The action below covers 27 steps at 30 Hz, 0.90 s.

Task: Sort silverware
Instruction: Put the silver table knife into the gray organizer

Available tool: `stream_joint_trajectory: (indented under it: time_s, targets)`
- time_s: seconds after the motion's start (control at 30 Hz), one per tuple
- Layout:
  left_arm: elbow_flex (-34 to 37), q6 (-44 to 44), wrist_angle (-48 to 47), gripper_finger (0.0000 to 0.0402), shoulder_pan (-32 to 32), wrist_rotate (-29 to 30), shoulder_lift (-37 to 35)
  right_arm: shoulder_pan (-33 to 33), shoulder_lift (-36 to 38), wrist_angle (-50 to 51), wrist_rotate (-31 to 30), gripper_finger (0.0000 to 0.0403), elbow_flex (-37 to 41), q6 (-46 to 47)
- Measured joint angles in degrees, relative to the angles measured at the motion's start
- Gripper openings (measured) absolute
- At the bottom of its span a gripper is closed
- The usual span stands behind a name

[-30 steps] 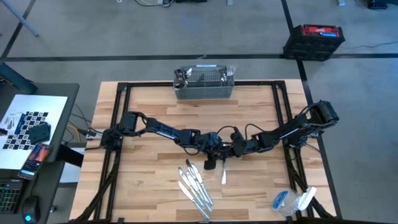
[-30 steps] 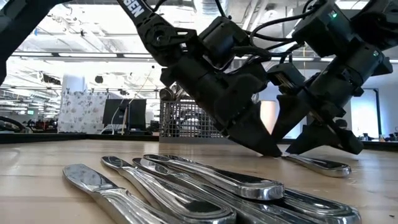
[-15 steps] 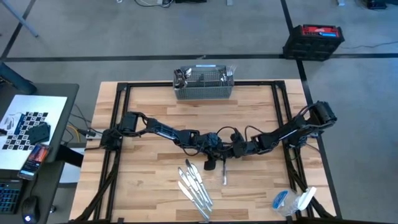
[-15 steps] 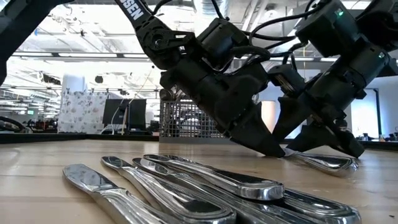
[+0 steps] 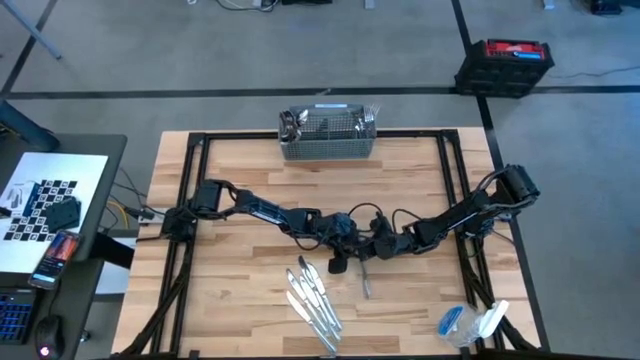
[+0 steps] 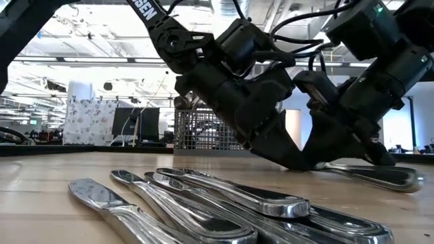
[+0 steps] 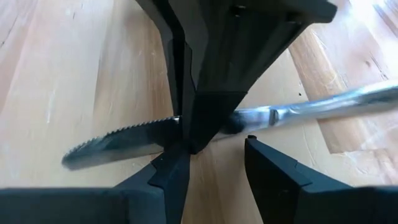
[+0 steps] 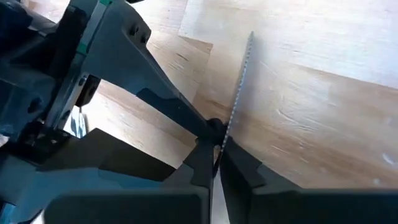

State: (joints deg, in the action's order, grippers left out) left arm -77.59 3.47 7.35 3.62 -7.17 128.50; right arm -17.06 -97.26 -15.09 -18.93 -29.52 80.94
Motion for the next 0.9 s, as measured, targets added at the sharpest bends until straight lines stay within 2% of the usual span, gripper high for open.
stream_joint_trajectory:
  time_s: [0.2,0.33,0.6,0.7,0.77,0.9]
  targets:
    - [0.5,-0.6,-11.4,0.0137,0.0,2.4,-7.8,0.5,6.9,3.8,-0.8,0.0001,0.7,-10.0]
    - [0.3,-0.8,-20.2,0.0137,0.0,5.1,-17.0,3.1,14.7,4.5,-3.7,0.0001,0.5,-18.9]
    - [0.3,-1.0,-34.5,0.0137,0.1,14.0,-35.9,14.8,28.9,-1.6,-4.0,0.0001,0.4,-40.1]
    - [0.2,-0.4,-38.4,0.0137,0.6,18.0,-42.0,20.8,31.3,-9.6,-3.5,0.0001,0.4,-49.1]
    - [0.2,0.3,-40.6,0.0137,1.2,20.8,-45.5,24.8,31.4,-18.9,-3.1,0.0001,0.4,-57.2]
    - [3.7,2.2,-40.5,0.0137,2.9,26.1,-52.1,33.1,27.4,-37.5,1.1,0.0001,-1.0,-69.3]
